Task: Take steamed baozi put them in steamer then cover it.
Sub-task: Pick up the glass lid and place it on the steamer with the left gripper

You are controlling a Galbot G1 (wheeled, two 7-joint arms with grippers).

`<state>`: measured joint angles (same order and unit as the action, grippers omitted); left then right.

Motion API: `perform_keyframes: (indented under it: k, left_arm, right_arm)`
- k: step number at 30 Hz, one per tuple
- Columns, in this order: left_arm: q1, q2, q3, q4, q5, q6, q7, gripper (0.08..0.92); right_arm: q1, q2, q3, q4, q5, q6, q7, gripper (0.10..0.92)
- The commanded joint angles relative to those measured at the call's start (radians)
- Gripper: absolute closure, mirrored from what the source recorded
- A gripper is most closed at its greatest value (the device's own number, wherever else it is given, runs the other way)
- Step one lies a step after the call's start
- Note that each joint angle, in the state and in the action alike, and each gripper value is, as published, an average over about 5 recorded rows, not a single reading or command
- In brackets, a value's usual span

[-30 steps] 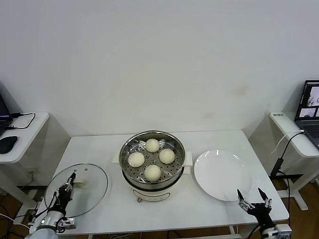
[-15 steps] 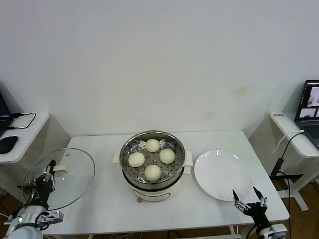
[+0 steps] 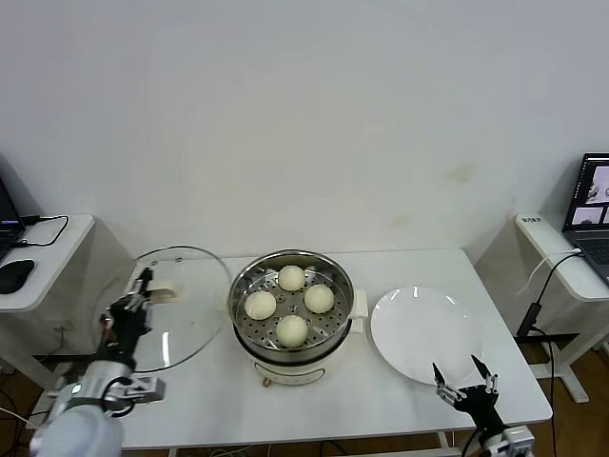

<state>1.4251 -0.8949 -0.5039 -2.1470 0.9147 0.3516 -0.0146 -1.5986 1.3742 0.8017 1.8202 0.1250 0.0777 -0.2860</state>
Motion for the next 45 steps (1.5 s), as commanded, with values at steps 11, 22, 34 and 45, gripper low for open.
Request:
perform_keyframes:
  k: [11, 22, 34, 45]
  left_arm:
    - [-0.497, -0.133, 0.547, 0.128, 0.201, 0.252, 0.251, 0.86]
    - [-0.542, -0.332, 0.574, 0.239, 0.388, 0.254, 0.327, 0.86]
    - [-0.512, -0.437, 0.567, 0.31, 0.471, 0.254, 0.334, 0.86]
    - [-0.476, -0.463, 0.57, 0.301, 0.507, 0.252, 0.329, 0.86]
  right_arm:
    - [0.007, 0.096, -0.038, -0.007, -0.152, 0.033, 0.016, 0.203]
    - [0.013, 0.107, -0.039, -0.022, -0.174, 0.037, 0.025, 0.203]
    - [0.023, 0.103, -0.041, -0.039, -0.176, 0.038, 0.028, 0.203]
    - [0.027, 0.101, -0.046, -0.048, -0.173, 0.04, 0.028, 0.203]
